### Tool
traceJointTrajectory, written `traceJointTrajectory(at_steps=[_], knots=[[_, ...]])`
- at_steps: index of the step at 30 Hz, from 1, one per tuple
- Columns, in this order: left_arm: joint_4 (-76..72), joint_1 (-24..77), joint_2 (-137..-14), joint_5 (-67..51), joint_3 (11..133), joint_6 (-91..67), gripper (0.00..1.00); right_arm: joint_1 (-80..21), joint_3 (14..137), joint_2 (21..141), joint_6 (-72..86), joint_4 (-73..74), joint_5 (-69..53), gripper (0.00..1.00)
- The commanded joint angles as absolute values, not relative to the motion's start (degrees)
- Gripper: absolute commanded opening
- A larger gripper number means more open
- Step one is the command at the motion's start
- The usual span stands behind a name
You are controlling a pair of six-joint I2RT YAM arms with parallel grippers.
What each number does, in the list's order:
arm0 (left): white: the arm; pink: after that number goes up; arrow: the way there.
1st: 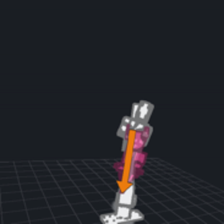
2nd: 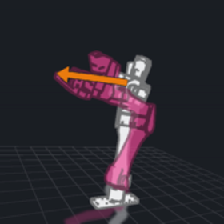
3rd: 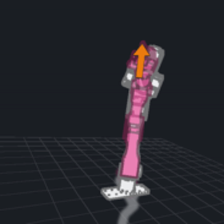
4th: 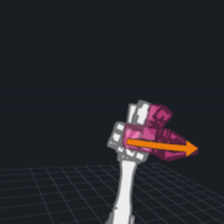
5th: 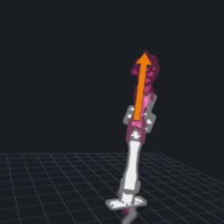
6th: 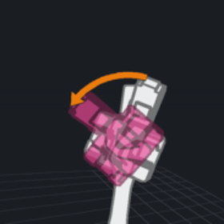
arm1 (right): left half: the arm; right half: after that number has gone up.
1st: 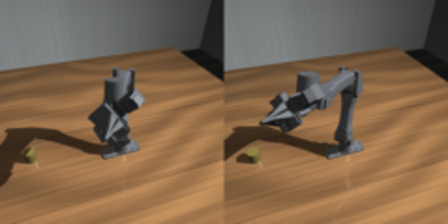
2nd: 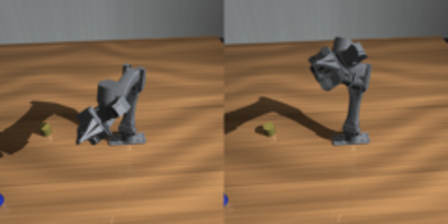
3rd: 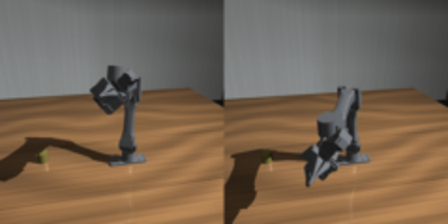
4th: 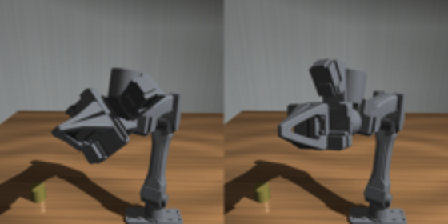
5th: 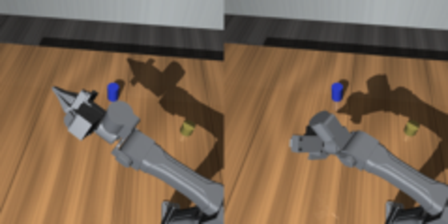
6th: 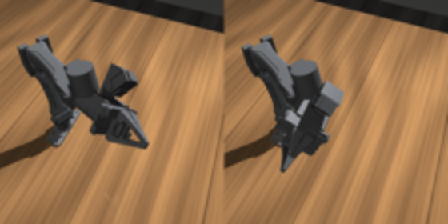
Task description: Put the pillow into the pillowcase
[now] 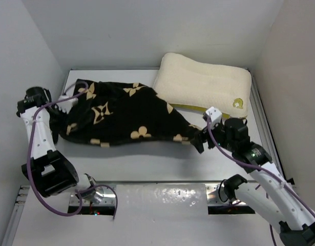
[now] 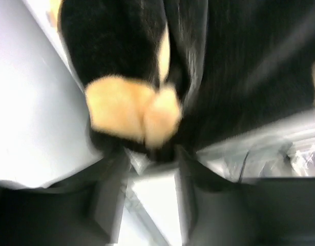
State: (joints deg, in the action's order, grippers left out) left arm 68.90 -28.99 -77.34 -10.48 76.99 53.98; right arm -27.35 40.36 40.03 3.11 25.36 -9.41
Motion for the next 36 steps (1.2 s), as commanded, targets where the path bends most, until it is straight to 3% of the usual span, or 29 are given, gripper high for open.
traceJointTrajectory(at_steps=[1, 3, 4, 5, 6, 8, 10, 11, 12, 13, 14, 15, 16, 17, 19, 20, 22, 28, 31, 34, 35, 36], knots=[[75.67, -30.50, -70.76, 1.56, 73.14, 64.94, 0.51, -28.12, 37.54, 32.71, 7.65, 30.32, -11.34, 0.99], [75.50, -30.59, -69.87, 4.30, 71.81, 65.83, 0.69, -28.04, 37.18, 30.07, 7.91, 29.27, -8.03, 0.99], [75.59, -30.59, -70.22, 3.87, 72.15, 65.92, 0.73, -27.95, 37.26, 29.62, 8.00, 27.01, -6.17, 0.99], [75.59, -30.59, -70.57, 3.08, 73.64, 65.31, 0.93, -28.04, 37.44, 29.62, 7.65, 25.76, -4.85, 0.99], [75.59, -30.41, -71.01, 2.12, 74.70, 64.87, 1.00, -27.95, 37.96, 30.66, 7.47, 23.75, -3.01, 0.99], [75.50, -30.15, -73.03, -1.48, 78.11, 62.68, 0.99, -27.86, 38.93, 33.38, 7.21, 22.77, -2.72, 0.98], [73.84, -29.53, -75.31, -3.42, 79.71, 60.48, 0.93, -27.86, 40.94, 40.03, 7.99, 22.41, -3.60, 0.45], [72.70, -29.27, -76.02, -3.60, 80.15, 57.77, 0.60, -27.86, 41.83, 42.60, 10.70, 22.41, -2.99, 0.15], [69.29, -28.83, -76.90, -3.78, 79.90, 56.27, 0.40, -27.77, 42.79, 44.98, 12.46, 22.33, -2.03, 0.00], [66.82, -28.74, -78.47, -3.26, 79.46, 54.60, 0.27, -27.69, 43.32, 49.70, 13.44, 21.98, -1.50, 0.00], [64.62, -28.74, -79.44, -2.82, 77.71, 51.53, 0.24, -27.69, 43.68, 51.75, 15.19, 21.54, -0.45, 0.00], [60.42, -28.57, -80.58, -2.46, 76.91, 50.46, 0.29, -27.86, 44.12, 53.51, 16.77, 21.36, 1.47, 0.41], [58.29, -28.39, -83.38, -1.59, 75.86, 49.23, 0.41, -27.51, 44.12, 55.18, 18.96, 21.10, 3.67, 0.61], [56.44, -28.21, -84.89, -1.15, 75.50, 46.26, 0.67, -27.34, 43.95, 57.37, 23.16, 21.01, 9.09, 0.76], [50.12, -27.86, -89.79, -0.27, 75.85, 43.61, 0.81, -26.11, 42.11, 58.70, 26.35, 20.05, 12.38, 0.90], [47.66, -27.77, -91.39, -0.35, 75.76, 40.55, 0.91, -25.93, 40.97, 59.58, 27.41, 19.17, 13.44, 0.94], [38.44, -27.69, -96.38, 3.85, 75.59, 37.55, 1.00, -26.45, 37.47, 60.81, 29.09, 16.02, 14.32, 0.99], [33.05, -27.07, -112.82, 10.63, 77.26, 37.53, 1.00, -29.96, 33.57, 72.67, 32.78, 7.93, 12.92, 0.95], [30.95, -27.60, -111.72, 9.24, 70.09, 39.72, 1.00, -32.07, 35.15, 80.05, 32.52, 5.11, 13.88, 0.91], [29.53, -27.86, -107.16, 6.69, 63.92, 43.67, 0.92, -31.47, 38.13, 87.24, 32.08, 3.70, 14.41, 0.72], [30.49, -27.95, -106.09, 6.33, 60.59, 46.03, 0.83, -31.29, 39.36, 89.02, 30.60, 3.69, 13.98, 0.64], [31.28, -28.04, -105.04, 5.98, 59.16, 47.62, 0.72, -30.77, 42.59, 90.69, 29.63, 3.69, 13.37, 0.45]])
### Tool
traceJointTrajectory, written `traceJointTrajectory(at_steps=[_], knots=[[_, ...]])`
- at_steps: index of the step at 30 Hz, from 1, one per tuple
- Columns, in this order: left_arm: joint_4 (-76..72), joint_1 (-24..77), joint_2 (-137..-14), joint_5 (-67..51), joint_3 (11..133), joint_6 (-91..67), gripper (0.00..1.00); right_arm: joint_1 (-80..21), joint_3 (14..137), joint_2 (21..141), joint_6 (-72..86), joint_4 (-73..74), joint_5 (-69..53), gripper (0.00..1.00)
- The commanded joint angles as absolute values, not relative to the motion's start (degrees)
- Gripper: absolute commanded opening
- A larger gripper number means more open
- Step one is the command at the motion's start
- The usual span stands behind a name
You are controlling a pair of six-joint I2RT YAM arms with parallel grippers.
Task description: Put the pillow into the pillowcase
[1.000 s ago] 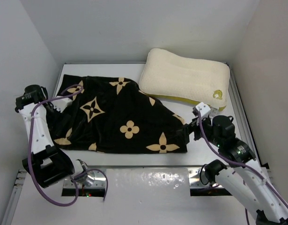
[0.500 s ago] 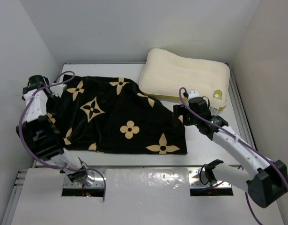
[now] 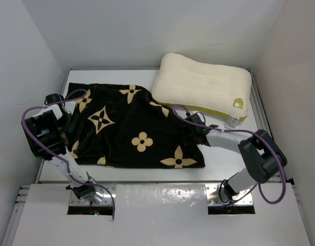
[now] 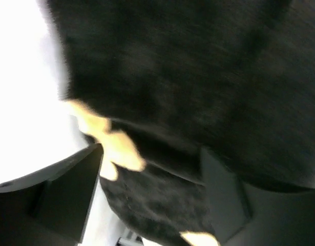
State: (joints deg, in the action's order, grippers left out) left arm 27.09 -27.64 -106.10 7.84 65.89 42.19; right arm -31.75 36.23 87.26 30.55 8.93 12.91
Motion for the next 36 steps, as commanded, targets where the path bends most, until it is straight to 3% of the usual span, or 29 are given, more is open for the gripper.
traceJointTrajectory(at_steps=[1, 3, 4, 7, 12, 14, 15, 17, 18, 19, 21, 24, 26, 28, 30, 31, 32, 34, 35, 36], knots=[[32.25, -28.12, -103.12, 5.02, 57.67, 50.94, 0.51, -30.15, 44.37, 93.92, 28.49, 3.69, 11.10, 0.33], [35.41, -29.18, -100.91, 3.70, 53.10, 54.82, 0.39, -29.71, 52.33, 97.02, 25.41, 4.22, 8.45, 0.07], [36.81, -29.35, -98.64, 3.00, 51.61, 56.76, 0.28, -29.79, 55.17, 100.16, 24.53, 5.09, 7.22, 0.00], [44.71, -29.09, -92.50, 0.89, 45.28, 71.82, 0.25, -30.93, 69.66, 106.14, 19.70, 6.93, 2.29, 0.00], [62.82, -24.36, -77.81, -9.02, 41.91, 92.27, 0.32, -32.69, 97.84, 115.30, 20.65, 4.68, 0.26, 0.00], [68.52, -20.42, -77.78, -14.30, 45.42, 94.83, 0.44, -33.13, 105.16, 119.07, 23.72, 0.90, 0.26, 0.00], [70.38, -18.65, -78.74, -20.94, 49.18, 96.49, 0.60, -33.48, 107.21, 120.22, 25.73, -4.43, 0.26, 0.00], [74.87, -12.77, -79.62, -27.13, 52.28, 97.21, 0.81, -34.19, 112.90, 124.60, 27.15, -8.16, 1.13, 0.01], [75.58, -10.40, -79.80, -32.29, 55.34, 95.03, 0.99, -34.28, 115.38, 126.28, 27.85, -7.65, 1.40, 0.17], [75.50, -5.59, -79.80, -34.08, 57.11, 93.44, 1.00, -34.19, 119.23, 127.69, 27.69, -6.86, 1.49, 0.68], [75.15, -0.64, -79.89, -35.86, 62.65, 89.84, 1.00, -33.49, 119.19, 129.03, 25.94, -2.83, 1.58, 0.98], [63.98, 2.29, -79.89, -35.42, 69.49, 75.55, 1.00, -32.26, 106.51, 122.02, 25.66, -2.28, 5.87, 0.99], [54.28, 0.28, -81.38, -33.58, 71.80, 62.04, 1.00, -30.24, 98.30, 113.96, 28.37, -4.48, 9.91, 0.98], [44.06, -5.87, -85.66, -34.10, 75.92, 56.54, 1.00, -28.75, 86.88, 108.75, 30.84, -5.01, 12.64, 0.92], [32.38, -11.24, -92.41, -32.88, 80.21, 44.34, 1.00, -28.39, 77.76, 102.41, 33.92, -5.71, 15.20, 0.53], [29.99, -12.21, -95.16, -28.52, 82.16, 40.64, 0.93, -28.65, 74.91, 100.83, 34.45, -6.32, 15.90, 0.30], [28.84, -12.65, -98.84, -25.17, 84.70, 38.52, 0.74, -29.00, 72.79, 98.90, 35.41, -6.68, 16.34, 0.00], [31.54, -11.69, -110.83, -18.75, 95.02, 39.63, 0.23, -30.84, 68.93, 98.96, 36.30, -6.51, 16.79, 0.00], [34.34, -10.91, -115.09, -14.54, 98.75, 43.03, 0.14, -31.55, 68.65, 99.49, 37.52, -5.98, 16.70, 0.01], [39.67, -9.94, -118.70, -13.20, 102.53, 44.37, 0.20, -32.07, 68.73, 101.41, 38.49, -5.11, 16.87, 0.33]])
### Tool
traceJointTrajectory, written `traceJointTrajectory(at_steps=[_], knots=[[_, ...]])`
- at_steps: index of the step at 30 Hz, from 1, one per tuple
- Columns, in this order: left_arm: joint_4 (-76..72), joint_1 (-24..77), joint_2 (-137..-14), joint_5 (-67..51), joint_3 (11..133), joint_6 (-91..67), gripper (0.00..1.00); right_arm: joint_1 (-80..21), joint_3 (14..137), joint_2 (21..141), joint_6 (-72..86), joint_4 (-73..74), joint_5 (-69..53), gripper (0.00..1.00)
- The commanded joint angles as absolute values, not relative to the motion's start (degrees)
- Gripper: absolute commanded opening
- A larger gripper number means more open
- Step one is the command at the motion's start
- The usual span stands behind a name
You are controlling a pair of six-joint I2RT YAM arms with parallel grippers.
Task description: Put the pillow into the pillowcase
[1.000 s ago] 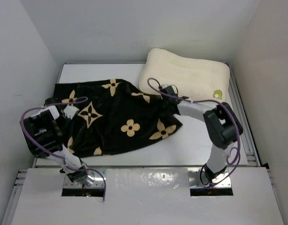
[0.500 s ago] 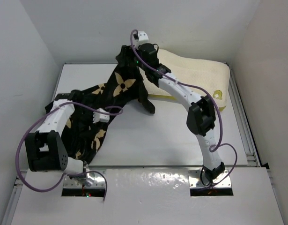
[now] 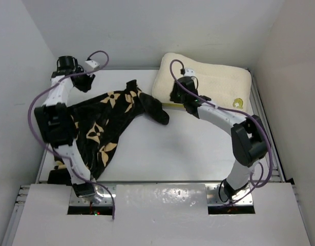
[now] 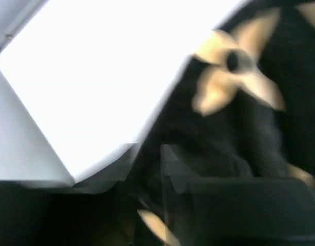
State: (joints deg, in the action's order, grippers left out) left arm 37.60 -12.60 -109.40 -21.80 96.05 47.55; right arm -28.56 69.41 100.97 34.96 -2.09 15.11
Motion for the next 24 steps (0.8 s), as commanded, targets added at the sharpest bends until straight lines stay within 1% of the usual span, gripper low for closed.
traceJointTrajectory(at_steps=[1, 2, 3, 4, 5, 8, 12, 14, 15, 16, 17, 18, 19, 20, 21, 22, 23, 24], knots=[[41.47, -9.58, -124.83, -12.57, 108.05, 45.25, 0.50, -33.04, 69.60, 102.73, 39.37, -3.36, 15.74, 0.47], [42.88, -9.41, -127.15, -12.66, 110.19, 46.39, 0.66, -33.48, 70.39, 103.96, 41.46, -2.38, 14.95, 0.57], [44.20, -9.14, -128.74, -12.92, 111.61, 46.58, 0.74, -33.66, 72.14, 106.67, 42.53, -1.59, 14.16, 0.70], [43.95, -9.14, -130.41, -13.70, 112.06, 46.58, 0.79, -34.36, 73.03, 108.09, 43.41, -0.45, 12.93, 0.74], [43.08, -9.14, -130.69, -14.06, 111.10, 46.50, 0.86, -34.63, 73.99, 109.50, 44.64, -0.18, 12.40, 0.75], [38.69, -9.05, -129.47, -15.55, 106.02, 47.89, 0.92, -35.86, 77.86, 114.86, 45.70, 1.67, 12.04, 0.75], [40.60, -9.05, -129.37, -18.01, 101.26, 49.48, 0.91, -36.12, 85.49, 122.94, 49.39, 2.99, 10.38, 0.71], [41.39, -9.05, -130.25, -17.06, 98.46, 49.66, 0.80, -35.95, 89.62, 127.34, 50.54, 2.82, 9.24, 0.60], [41.92, -9.40, -130.60, -16.70, 97.83, 49.48, 0.69, -35.77, 90.87, 128.48, 50.89, 2.12, 8.88, 0.53], [43.05, -10.88, -130.95, -17.05, 97.56, 48.18, 0.42, -35.77, 92.01, 130.50, 50.89, 1.33, 8.44, 0.34], [44.11, -12.03, -131.48, -17.75, 97.82, 46.86, 0.26, -35.60, 93.85, 131.13, 50.80, 0.62, 8.26, 0.22], [45.69, -13.43, -132.53, -19.58, 99.39, 45.98, 0.00, -35.33, 94.91, 131.74, 50.54, -2.08, 8.00, 0.09], [46.66, -15.01, -132.89, -20.64, 100.19, 42.49, 0.00, -35.07, 96.05, 132.36, 49.58, -3.59, 7.30, 0.00], [48.24, -18.77, -132.98, -22.13, 100.89, 40.71, 0.00, -34.37, 99.46, 133.49, 48.96, -5.08, 5.47, 0.00], [48.86, -20.81, -132.80, -26.41, 101.68, 39.13, 0.00, -34.10, 101.75, 134.46, 48.35, -7.10, 4.93, 0.00], [48.43, -25.62, -132.37, -28.46, 101.43, 34.93, 0.00, -33.93, 105.00, 135.78, 47.30, -7.47, 4.66, 0.00], [47.21, -28.36, -131.75, -30.13, 100.99, 31.76, 0.00, -33.75, 112.69, 139.01, 46.85, -7.64, 4.40, 0.00], [45.46, -30.74, -129.66, -33.28, 100.03, 28.77, 0.00, -33.40, 116.33, 140.70, 46.67, -8.95, 4.74, 0.00]])
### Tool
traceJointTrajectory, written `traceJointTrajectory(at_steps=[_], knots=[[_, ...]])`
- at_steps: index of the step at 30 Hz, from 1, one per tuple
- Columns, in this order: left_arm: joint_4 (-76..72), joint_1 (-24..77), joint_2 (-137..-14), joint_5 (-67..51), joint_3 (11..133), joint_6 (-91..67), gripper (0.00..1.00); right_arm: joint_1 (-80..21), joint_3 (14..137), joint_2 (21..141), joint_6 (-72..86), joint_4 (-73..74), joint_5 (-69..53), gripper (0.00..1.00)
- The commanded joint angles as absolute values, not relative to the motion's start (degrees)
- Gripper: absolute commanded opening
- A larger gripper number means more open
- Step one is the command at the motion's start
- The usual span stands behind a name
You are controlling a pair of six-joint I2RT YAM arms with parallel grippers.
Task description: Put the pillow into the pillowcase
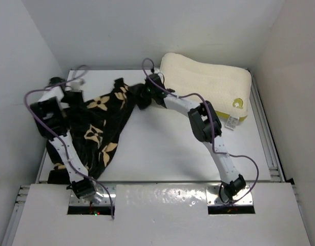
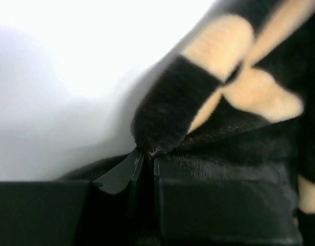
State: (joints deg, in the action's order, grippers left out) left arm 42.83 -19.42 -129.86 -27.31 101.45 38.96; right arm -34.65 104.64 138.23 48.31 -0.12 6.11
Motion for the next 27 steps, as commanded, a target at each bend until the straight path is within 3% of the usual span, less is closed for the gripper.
traceJointTrajectory(at_steps=[1, 3, 4, 5, 8, 12, 15, 18, 19, 21, 22, 24, 26, 27], knots=[[39.70, -35.72, -128.33, -34.79, 96.19, 21.61, 0.00, -33.31, 119.93, 142.45, 47.80, -10.70, 5.79, 0.00], [30.46, -40.32, -122.37, -38.56, 89.33, 5.99, 0.00, -33.66, 126.28, 146.41, 49.30, -21.54, 9.82, 0.02], [20.40, -43.47, -120.43, -40.06, 81.12, 1.45, 0.00, -34.01, 127.78, 147.56, 50.52, -25.71, 11.41, 0.19], [16.30, -44.20, -116.84, -41.30, 77.38, -3.47, 0.00, -34.71, 131.36, 149.31, 50.54, -30.02, 12.99, 0.62], [11.86, -41.24, -112.08, -41.58, 69.53, -6.16, 0.00, -34.45, 130.38, 147.67, 48.09, -29.88, 9.77, 0.99], [11.34, -35.60, -108.29, -37.71, 65.31, -2.63, 0.00, -35.15, 106.22, 129.08, 40.98, -25.52, 6.77, 0.99], [11.33, -35.86, -107.40, -37.88, 65.04, -3.60, 0.00, -39.01, 95.64, 124.99, 38.24, -16.28, 2.74, 0.99], [13.00, -36.91, -106.09, -37.45, 65.30, -2.30, 0.00, -44.54, 93.17, 124.98, 35.34, -8.38, -4.12, 0.65], [14.14, -37.00, -105.74, -37.01, 65.48, -1.59, 0.00, -45.87, 92.82, 125.42, 35.94, -7.65, -5.17, 0.35], [15.20, -36.91, -104.16, -35.69, 65.48, -0.36, 0.00, -49.56, 90.71, 125.60, 36.13, -10.01, -8.43, 0.25], [15.38, -36.83, -103.80, -35.25, 65.30, 1.39, 0.00, -50.61, 90.44, 125.51, 35.43, -10.89, -9.31, 0.26], [15.29, -37.35, -102.40, -34.37, 64.60, 2.02, 0.00, -54.39, 91.57, 126.21, 33.15, -10.99, -11.41, 0.54], [15.73, -37.53, -101.52, -33.93, 64.34, 2.55, 0.00, -57.28, 94.81, 127.87, 32.26, -8.11, -12.39, 0.71], [15.73, -37.53, -101.25, -33.40, 64.25, 3.24, 0.00, -58.09, 95.79, 128.40, 32.17, -7.13, -12.74, 0.73]])
